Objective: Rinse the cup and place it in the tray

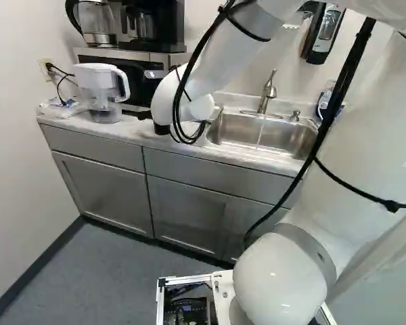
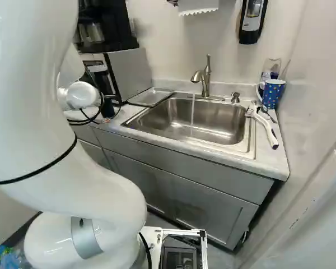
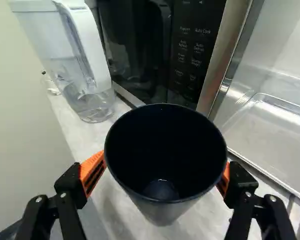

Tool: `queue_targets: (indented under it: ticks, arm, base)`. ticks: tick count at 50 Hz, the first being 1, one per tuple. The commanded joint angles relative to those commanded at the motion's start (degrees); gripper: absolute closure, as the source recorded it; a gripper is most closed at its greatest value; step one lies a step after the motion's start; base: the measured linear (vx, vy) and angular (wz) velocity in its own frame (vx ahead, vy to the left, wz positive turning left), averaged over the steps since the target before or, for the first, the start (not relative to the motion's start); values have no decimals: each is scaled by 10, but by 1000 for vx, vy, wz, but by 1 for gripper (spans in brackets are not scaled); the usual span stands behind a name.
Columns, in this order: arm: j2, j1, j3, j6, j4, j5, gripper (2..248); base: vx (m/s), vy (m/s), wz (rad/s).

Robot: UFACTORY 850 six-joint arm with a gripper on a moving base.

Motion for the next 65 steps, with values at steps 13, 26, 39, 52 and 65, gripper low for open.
queue_targets:
  ticks: [13,26,39,52,65]
  arm:
    - [3,0,7,0,0,18,3]
    - [10,0,14,0,0,18,3]
    - [14,-1,18,0,0,18,3]
    - [14,-1,18,0,0,18,35]
    - [14,-1,18,0,0,18,112]
  base:
    - [0,0,0]
    - [0,0,0]
    - [0,0,0]
    - [0,0,0]
    - [0,0,0]
